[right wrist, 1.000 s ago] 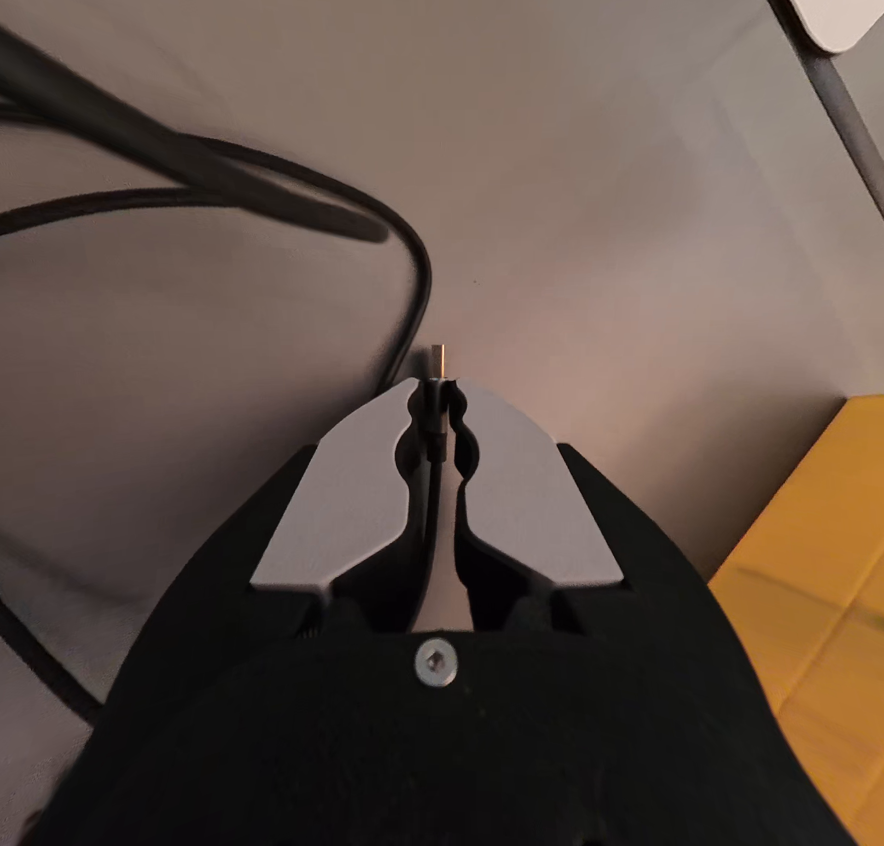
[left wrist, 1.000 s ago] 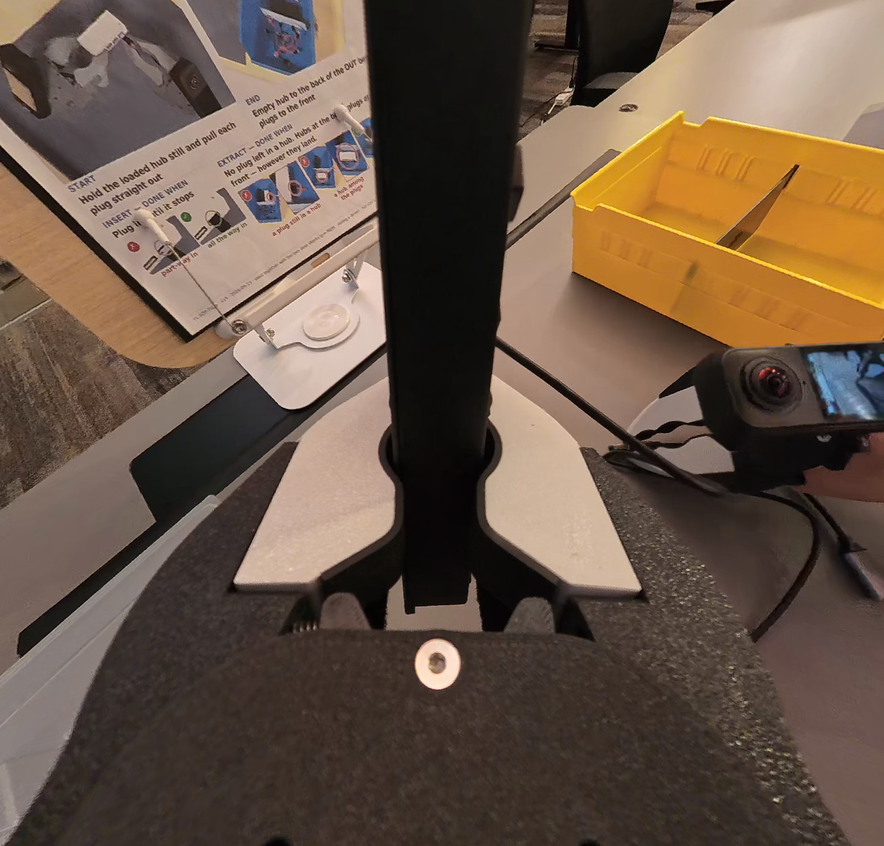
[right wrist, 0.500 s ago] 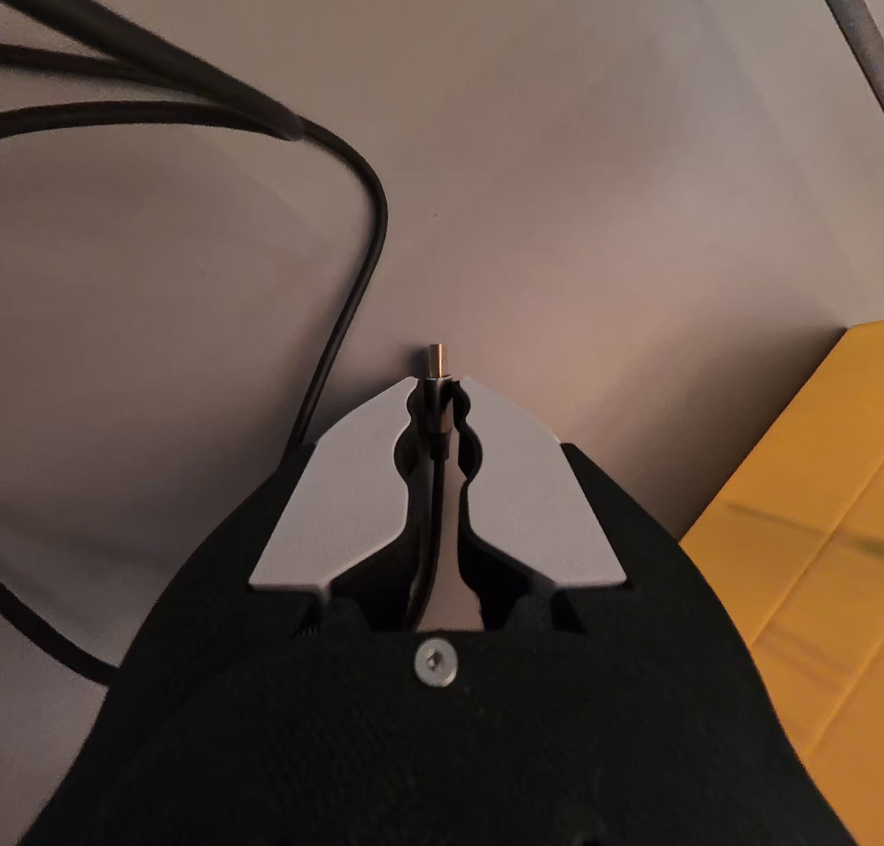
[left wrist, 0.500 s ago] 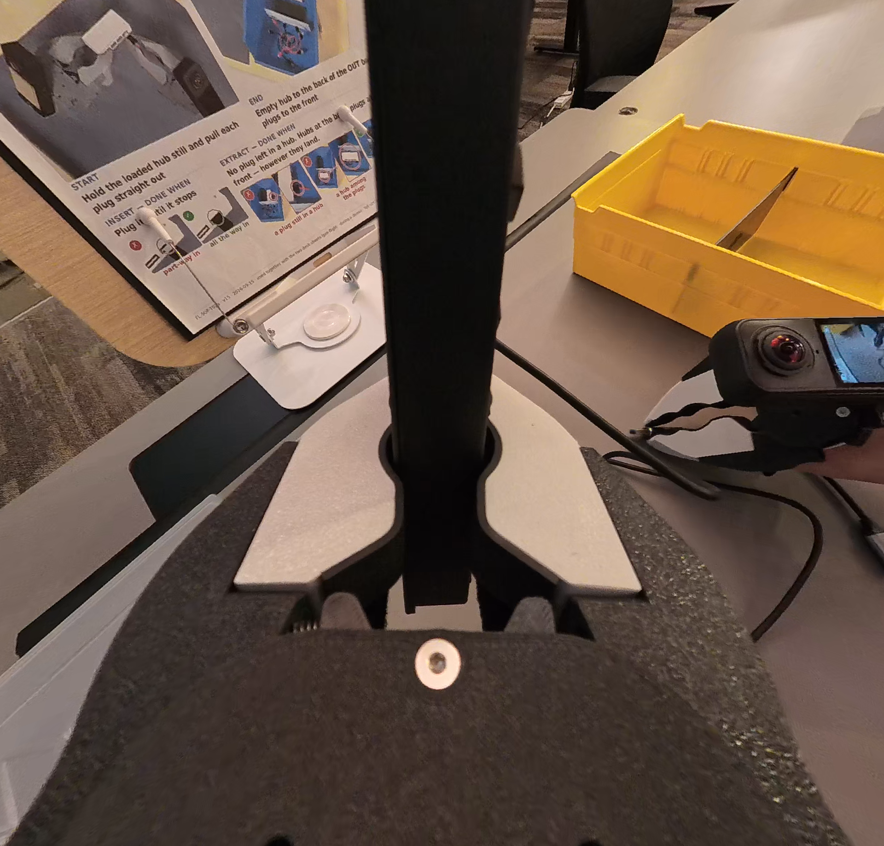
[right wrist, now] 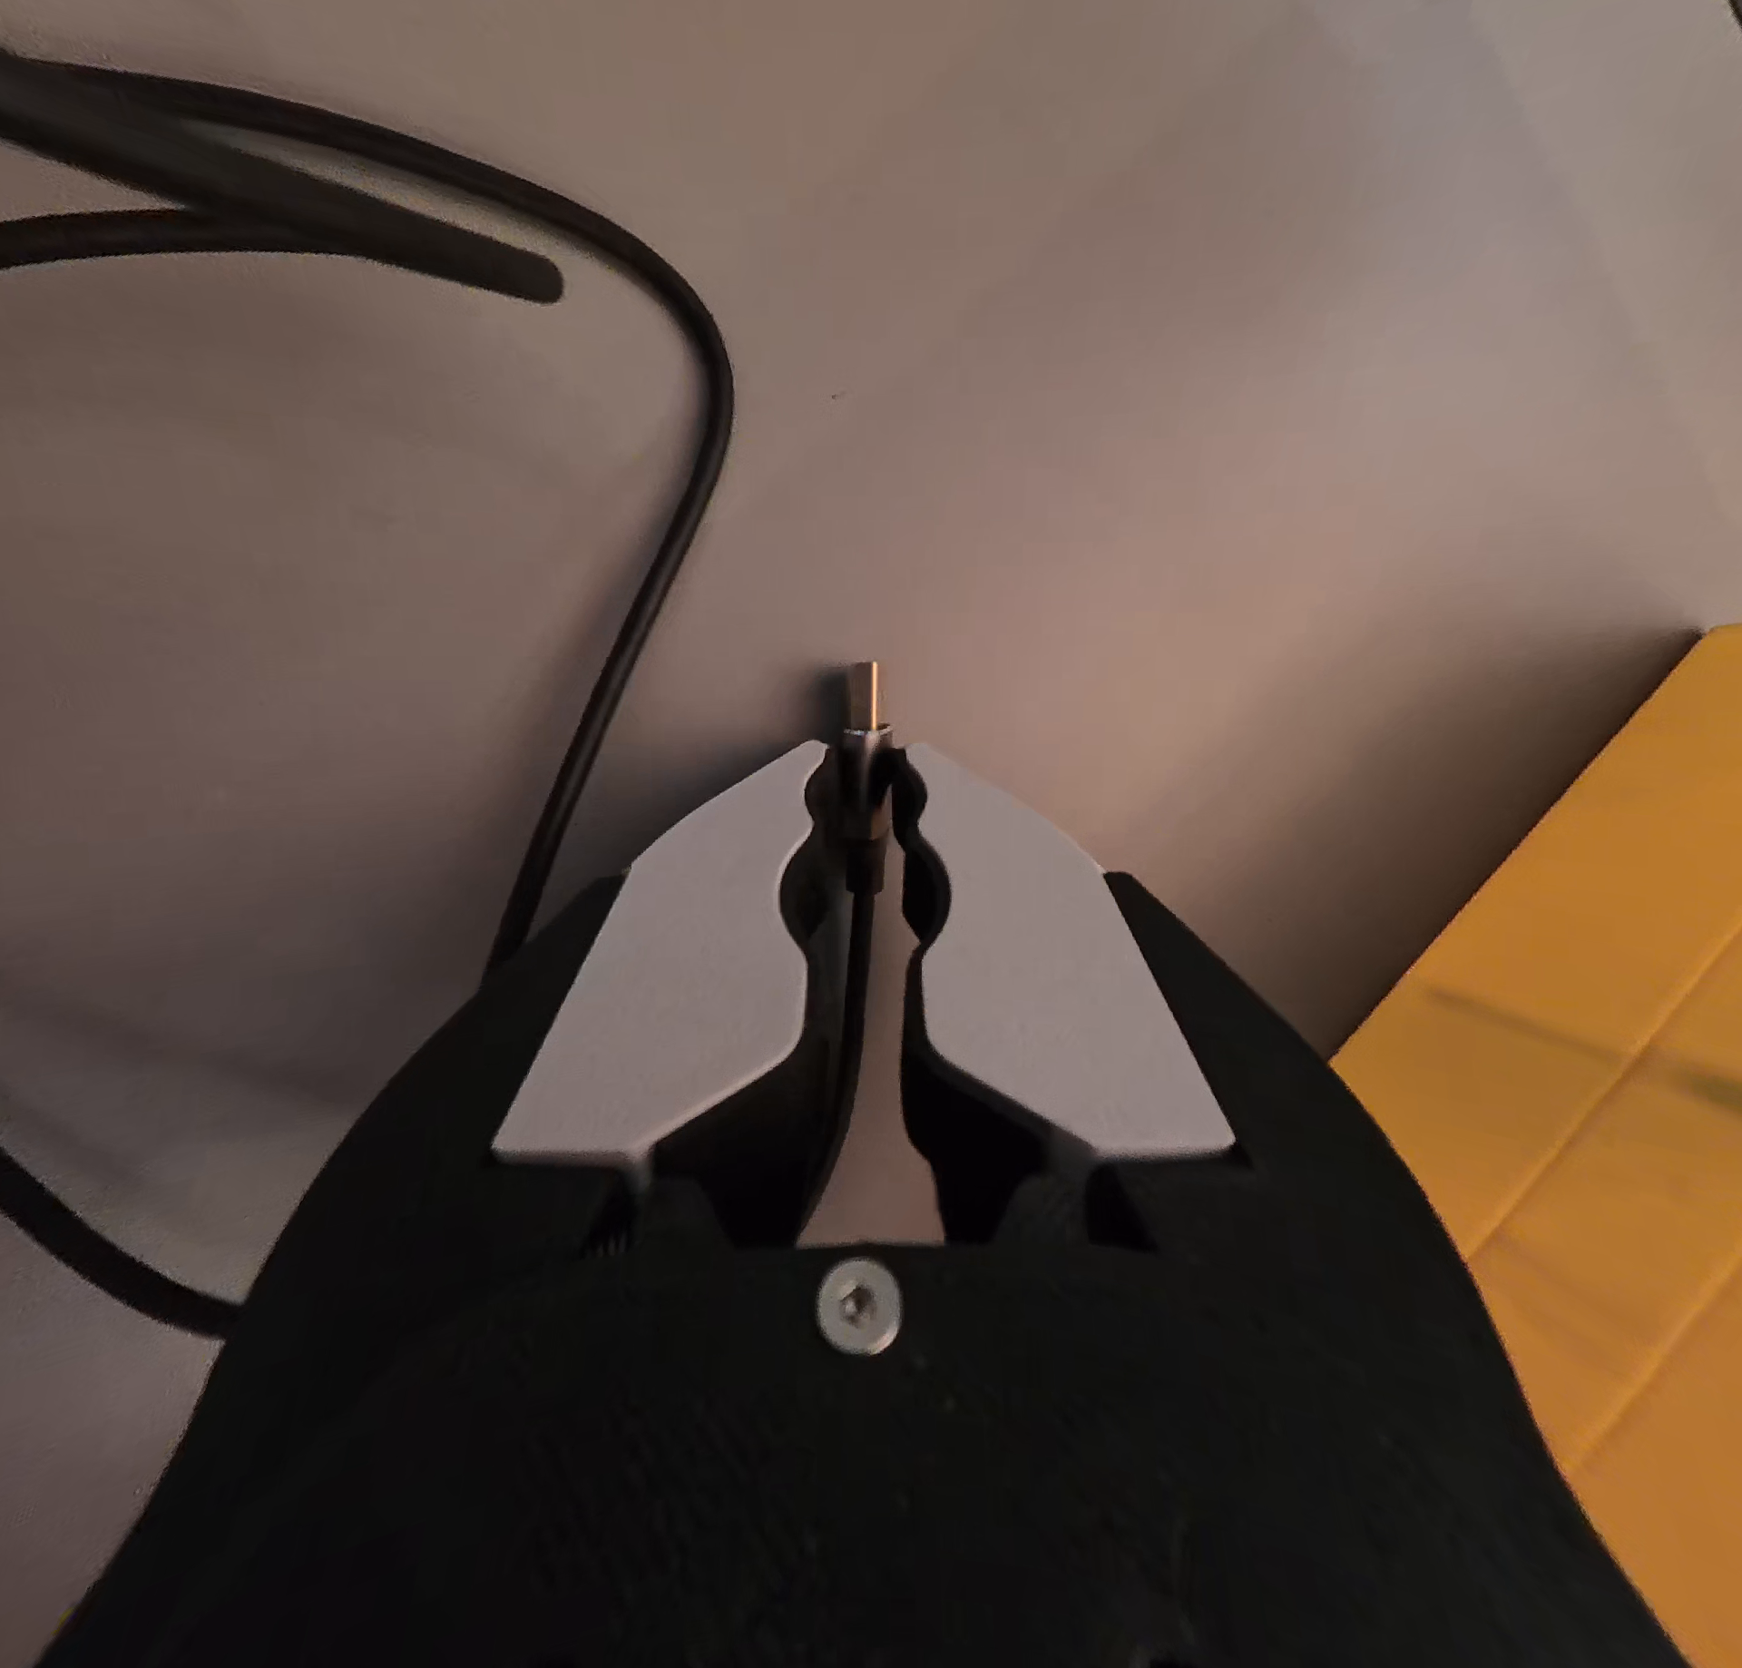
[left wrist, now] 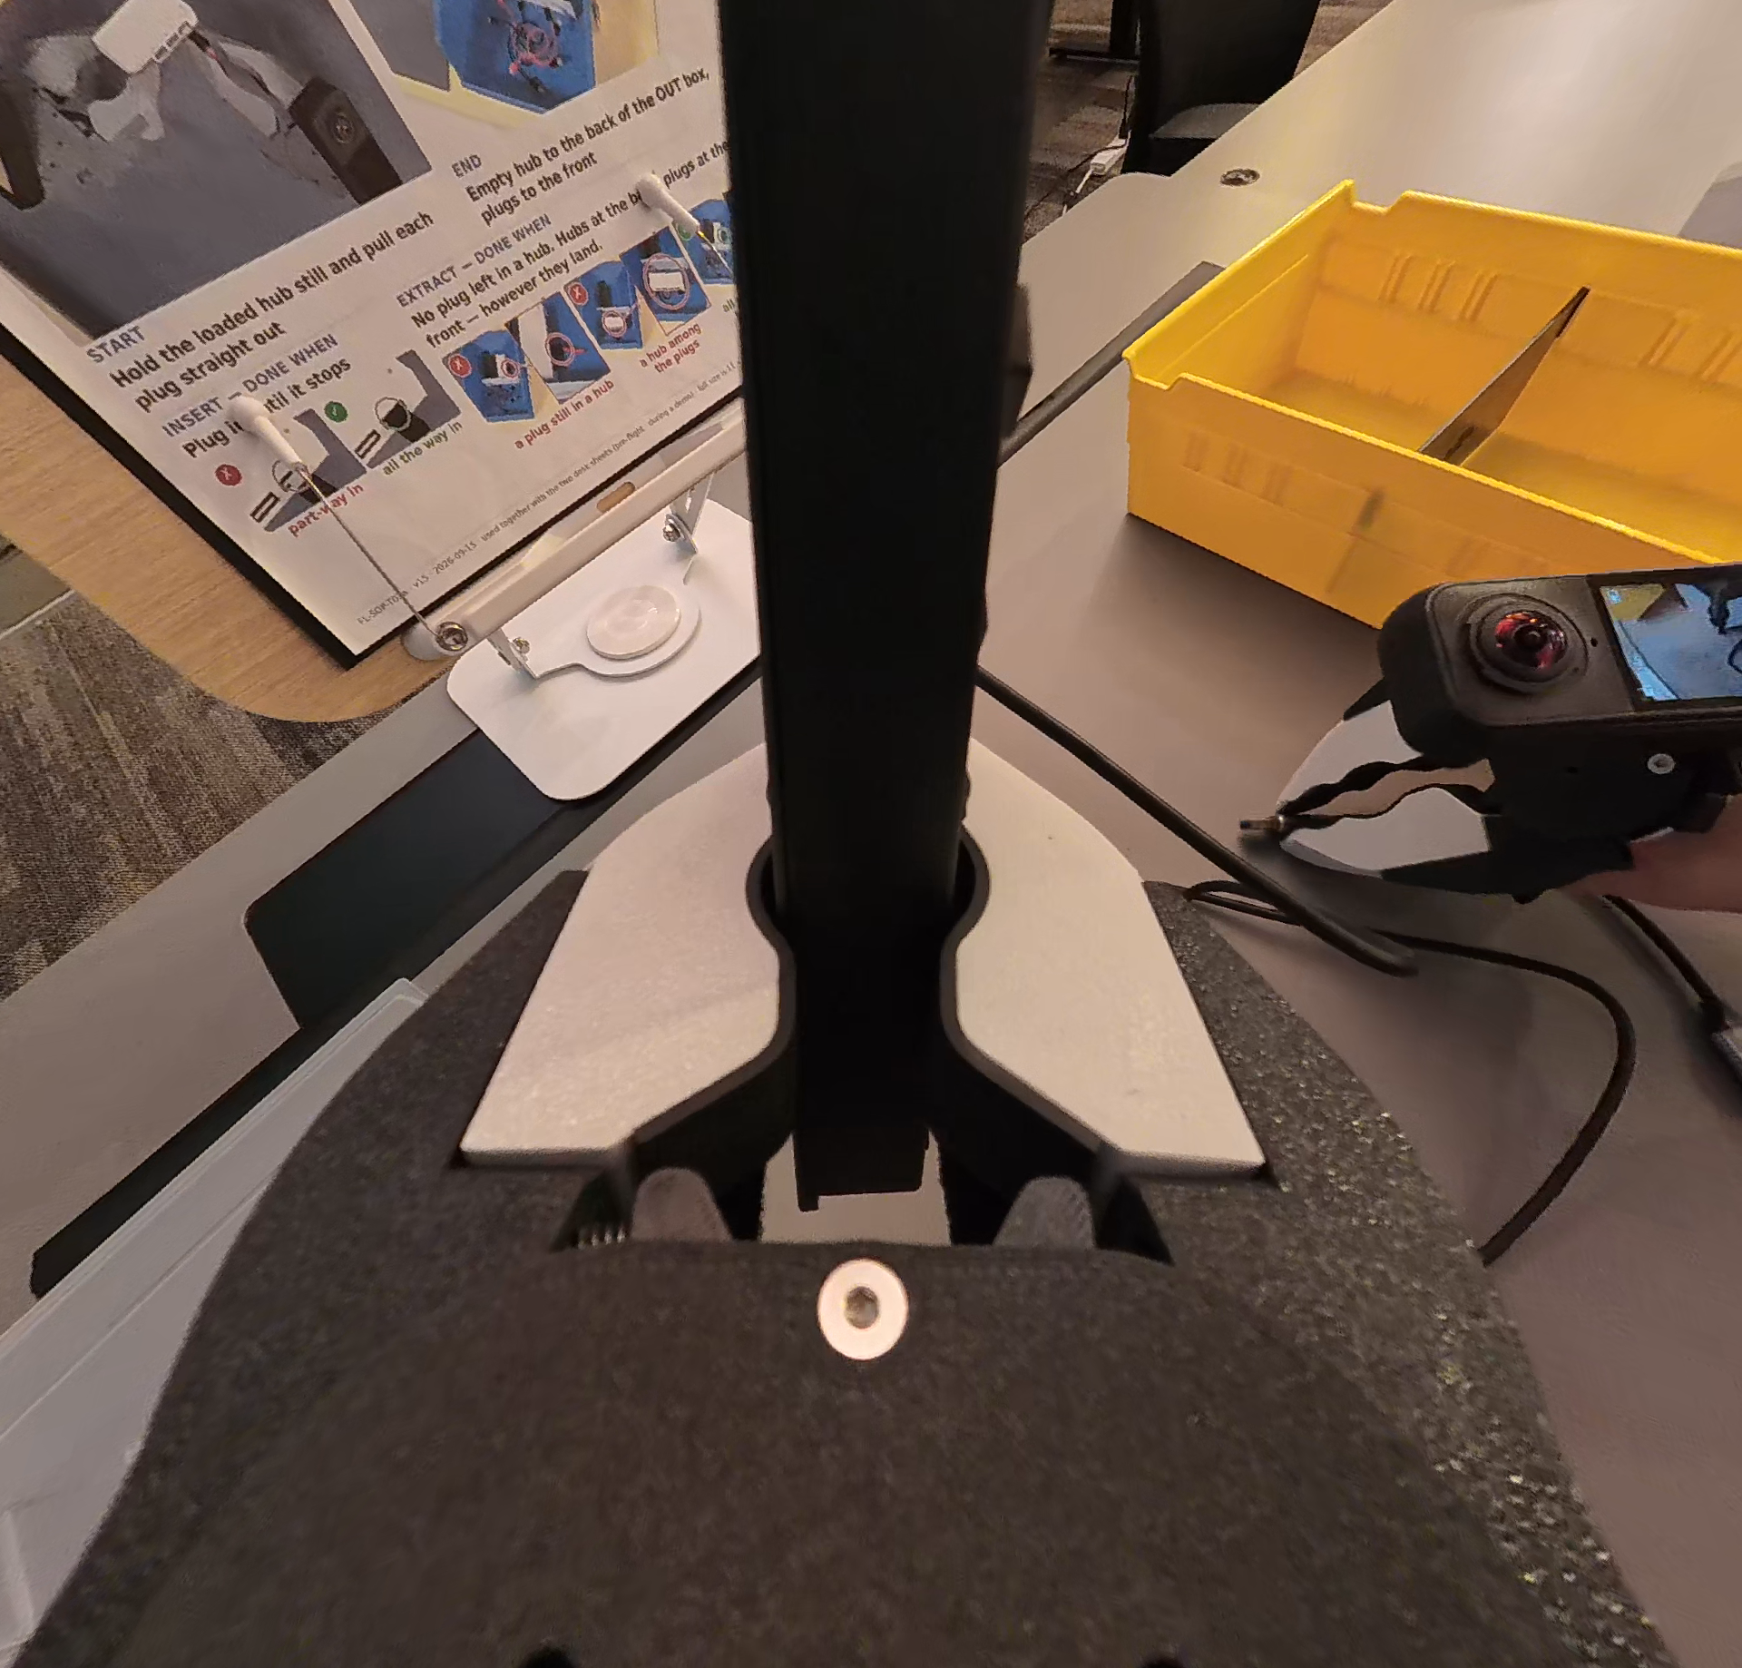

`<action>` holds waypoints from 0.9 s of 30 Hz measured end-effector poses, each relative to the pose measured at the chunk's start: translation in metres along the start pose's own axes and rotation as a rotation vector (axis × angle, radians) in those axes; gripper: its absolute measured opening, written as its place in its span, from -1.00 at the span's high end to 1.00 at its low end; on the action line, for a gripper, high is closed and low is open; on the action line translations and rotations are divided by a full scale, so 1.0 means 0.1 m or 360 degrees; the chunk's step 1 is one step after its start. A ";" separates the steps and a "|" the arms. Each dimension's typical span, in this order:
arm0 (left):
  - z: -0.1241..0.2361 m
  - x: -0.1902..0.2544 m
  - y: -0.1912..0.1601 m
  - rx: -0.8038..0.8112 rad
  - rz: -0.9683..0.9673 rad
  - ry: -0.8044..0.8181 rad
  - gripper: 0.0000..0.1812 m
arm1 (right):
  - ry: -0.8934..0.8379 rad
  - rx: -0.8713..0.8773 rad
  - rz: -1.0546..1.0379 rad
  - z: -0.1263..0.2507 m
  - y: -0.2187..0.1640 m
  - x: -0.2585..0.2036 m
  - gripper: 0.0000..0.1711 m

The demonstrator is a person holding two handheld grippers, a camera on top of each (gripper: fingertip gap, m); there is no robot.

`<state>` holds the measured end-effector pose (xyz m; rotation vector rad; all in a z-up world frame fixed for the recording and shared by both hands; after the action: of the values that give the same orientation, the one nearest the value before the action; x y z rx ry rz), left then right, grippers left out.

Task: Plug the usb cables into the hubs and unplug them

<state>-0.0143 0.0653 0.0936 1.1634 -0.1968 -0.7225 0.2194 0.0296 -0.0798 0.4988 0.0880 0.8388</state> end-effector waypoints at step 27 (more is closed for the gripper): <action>-0.29 0.46 0.02 0.0595 0.0077 -0.0457 0.72 | 0.1864 0.1248 -0.0529 1.69 0.82 0.03 0.89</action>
<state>0.0360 0.0594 0.0736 1.3994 -0.6201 -0.8304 0.2104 0.0118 0.1071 0.6313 1.5798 0.6473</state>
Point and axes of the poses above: each gripper's, where its closed fingertips meet, z back along the fingers, y out of its top, x = y × z across the jaws, the point moved 9 cm from there along z, back along the fingers, and after that the axes turned 7 degrees about y, right-handed, at the moved point
